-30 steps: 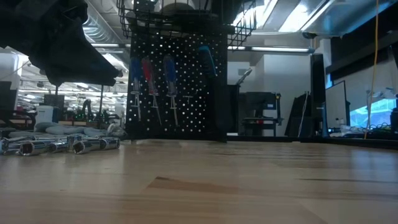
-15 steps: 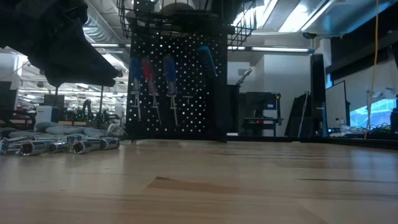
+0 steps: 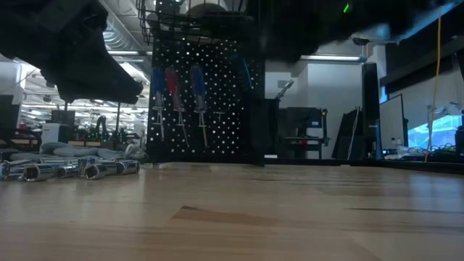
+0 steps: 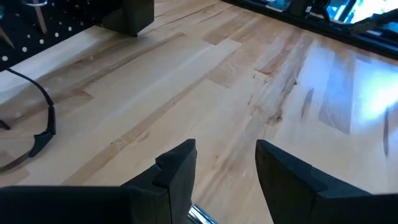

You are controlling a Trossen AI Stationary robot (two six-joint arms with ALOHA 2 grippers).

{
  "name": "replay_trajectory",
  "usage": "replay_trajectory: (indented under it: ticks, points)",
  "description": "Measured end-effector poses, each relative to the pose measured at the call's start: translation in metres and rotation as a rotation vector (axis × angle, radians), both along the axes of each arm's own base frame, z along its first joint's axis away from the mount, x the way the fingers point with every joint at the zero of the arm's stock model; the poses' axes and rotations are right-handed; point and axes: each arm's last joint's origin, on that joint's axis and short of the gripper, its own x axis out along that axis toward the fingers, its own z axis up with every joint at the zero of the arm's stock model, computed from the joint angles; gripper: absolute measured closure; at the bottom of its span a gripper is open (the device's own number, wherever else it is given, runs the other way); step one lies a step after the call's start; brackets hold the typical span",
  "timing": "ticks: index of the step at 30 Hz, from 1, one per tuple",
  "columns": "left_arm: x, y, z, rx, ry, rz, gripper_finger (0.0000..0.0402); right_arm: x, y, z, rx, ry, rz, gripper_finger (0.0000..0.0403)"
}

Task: Hang tools onto peg board
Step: Put the socket into the top black bin on the pegboard

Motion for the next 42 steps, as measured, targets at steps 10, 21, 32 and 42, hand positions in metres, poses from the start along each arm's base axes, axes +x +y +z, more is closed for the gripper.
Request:
replay_trajectory:
  ticks: [10, 21, 32, 42]
  points:
    - [0.000, 0.000, -0.001, -0.015, 0.026, -0.031, 0.0245, 0.061, -0.016, -0.062, 0.133, 0.123, 0.006, 0.0186]
    - [-0.012, 0.008, -0.014, -0.061, 0.144, 0.044, 0.0245, 0.127, -0.041, -0.099, 0.130, 0.143, -0.020, 0.0196]
    - [-0.024, 0.021, -0.028, -0.142, 0.157, 0.186, 0.0245, 0.154, -0.050, -0.115, 0.176, 0.151, 0.051, 0.0220]
    - [-0.026, 0.023, -0.030, -0.163, 0.143, 0.205, 0.0245, 0.155, -0.053, -0.120, 0.164, 0.175, 0.041, 0.0222]
